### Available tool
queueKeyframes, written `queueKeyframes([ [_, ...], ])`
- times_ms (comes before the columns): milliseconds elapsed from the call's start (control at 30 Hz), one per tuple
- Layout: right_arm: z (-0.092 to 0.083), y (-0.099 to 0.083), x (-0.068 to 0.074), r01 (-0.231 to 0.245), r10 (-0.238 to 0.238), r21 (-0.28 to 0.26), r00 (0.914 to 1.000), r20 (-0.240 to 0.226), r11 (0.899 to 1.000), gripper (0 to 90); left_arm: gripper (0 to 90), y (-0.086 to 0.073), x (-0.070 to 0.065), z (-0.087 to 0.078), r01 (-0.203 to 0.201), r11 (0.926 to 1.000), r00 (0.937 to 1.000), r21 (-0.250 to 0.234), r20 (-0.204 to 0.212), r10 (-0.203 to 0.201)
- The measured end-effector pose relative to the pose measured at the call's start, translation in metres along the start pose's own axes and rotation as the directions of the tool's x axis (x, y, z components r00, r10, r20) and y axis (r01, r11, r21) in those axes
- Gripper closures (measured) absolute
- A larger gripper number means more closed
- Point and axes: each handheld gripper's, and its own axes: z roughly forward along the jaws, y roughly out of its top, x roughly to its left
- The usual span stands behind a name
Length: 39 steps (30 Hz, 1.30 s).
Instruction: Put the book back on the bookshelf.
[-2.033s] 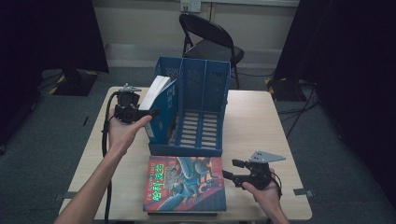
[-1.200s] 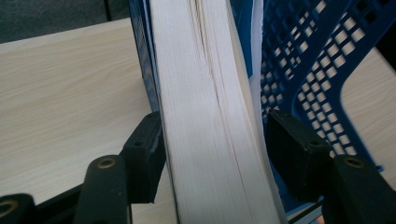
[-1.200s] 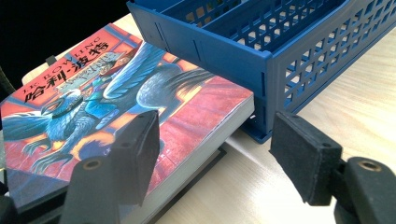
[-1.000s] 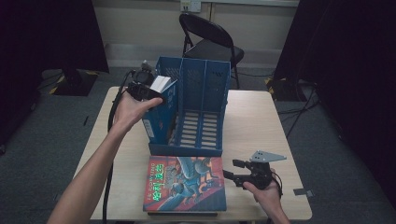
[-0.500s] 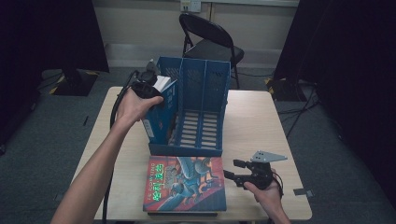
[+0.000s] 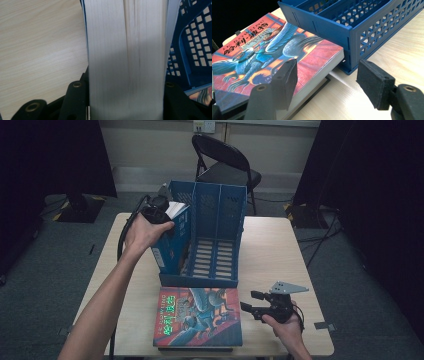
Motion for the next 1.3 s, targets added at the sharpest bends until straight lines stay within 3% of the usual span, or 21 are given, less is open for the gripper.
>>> queueKeyframes([
  [167, 0.001, 0.000, -0.001, -0.001, 0.001, 0.003, 1.0000, 0.001, 1.000, 32.7, 61.2, 0.001, 0.002, 0.000, 0.021, 0.9997, 0.9997, 0.011, 0.008, -0.021],
  [400, 0.000, 0.000, -0.002, -0.003, 0.003, -0.001, 1.0000, 0.003, 1.000, 32.7, 61.5, 0.004, 0.003, -0.001, 0.018, 0.9996, 0.9997, 0.021, 0.016, -0.019],
  [767, -0.001, 0.000, -0.003, -0.010, 0.010, -0.005, 0.9999, 0.007, 1.000, 32.7, 61.7, 0.018, -0.001, -0.002, 0.050, 0.9978, 0.9987, 0.044, -0.011, -0.050],
  [967, -0.003, 0.000, -0.004, -0.014, 0.014, -0.013, 0.9999, 0.006, 1.000, 32.7, 61.7, 0.030, -0.004, 0.000, 0.061, 0.9981, 0.9978, -0.003, -0.025, -0.061],
  [1067, -0.002, -0.001, -0.005, -0.019, 0.019, -0.009, 0.9998, 0.005, 1.000, 32.6, 61.6, 0.036, -0.005, 0.005, 0.065, 0.9979, 0.9973, -0.002, -0.035, -0.065],
  [1133, -0.002, -0.001, -0.005, -0.021, 0.021, -0.009, 0.9998, 0.005, 1.000, 32.6, 61.6, 0.038, -0.009, 0.008, 0.075, 0.9971, 0.9959, -0.003, -0.050, -0.075],
  [1167, -0.003, -0.001, -0.005, -0.022, 0.022, -0.007, 0.9998, 0.005, 1.000, 32.6, 61.6, 0.040, -0.012, 0.010, 0.058, 0.9981, 0.9951, -0.022, -0.079, -0.059],
  [1300, -0.003, -0.003, -0.005, -0.024, 0.024, -0.004, 0.9997, 0.004, 1.000, 32.7, 61.6, 0.046, -0.011, 0.010, 0.073, 0.9968, 0.9948, -0.034, -0.070, -0.075],
])
